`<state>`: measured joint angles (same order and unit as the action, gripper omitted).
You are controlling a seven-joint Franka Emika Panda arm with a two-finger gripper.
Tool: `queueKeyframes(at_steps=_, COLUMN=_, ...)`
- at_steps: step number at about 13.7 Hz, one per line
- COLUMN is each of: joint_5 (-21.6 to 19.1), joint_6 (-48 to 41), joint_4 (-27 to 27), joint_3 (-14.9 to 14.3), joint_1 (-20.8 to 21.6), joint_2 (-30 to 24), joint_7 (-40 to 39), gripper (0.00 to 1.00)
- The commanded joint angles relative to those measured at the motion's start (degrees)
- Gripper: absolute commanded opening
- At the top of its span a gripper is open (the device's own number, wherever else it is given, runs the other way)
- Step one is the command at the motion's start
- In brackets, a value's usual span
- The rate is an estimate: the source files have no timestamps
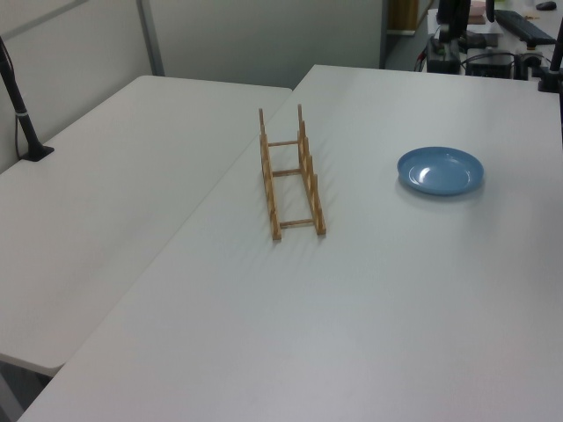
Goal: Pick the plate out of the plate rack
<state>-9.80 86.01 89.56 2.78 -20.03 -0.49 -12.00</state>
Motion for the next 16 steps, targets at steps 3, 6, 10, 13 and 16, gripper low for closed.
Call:
queueKeyframes(at_steps=3, joint_5=0.92, joint_6=-2.34, joint_4=0.09, joint_3=-3.56, joint_1=10.42, joint_2=-4.26, joint_7=13.91, gripper=1.0)
queueKeyframes(at_steps=6, joint_5=7.14, joint_6=1.33, joint_4=0.61, joint_3=-5.33, joint_1=17.64, joint_2=-3.82, joint_7=18.86, gripper=1.0)
queueKeyframes(at_steps=10, joint_5=11.81, joint_6=12.75, joint_4=3.16, joint_3=-5.24, joint_1=19.85, joint_2=-1.98, joint_7=17.54, gripper=1.0)
queueKeyframes(at_steps=13, joint_5=14.01, joint_6=13.48, joint_4=2.81, joint_3=-5.24, joint_1=20.73, joint_2=-0.74, joint_7=17.71, gripper=1.0)
queueKeyframes(at_steps=16, joint_5=14.02, joint_6=13.39, joint_4=2.72, joint_3=-4.89, joint_1=21.17, joint_2=-0.65, joint_7=17.54, gripper=1.0)
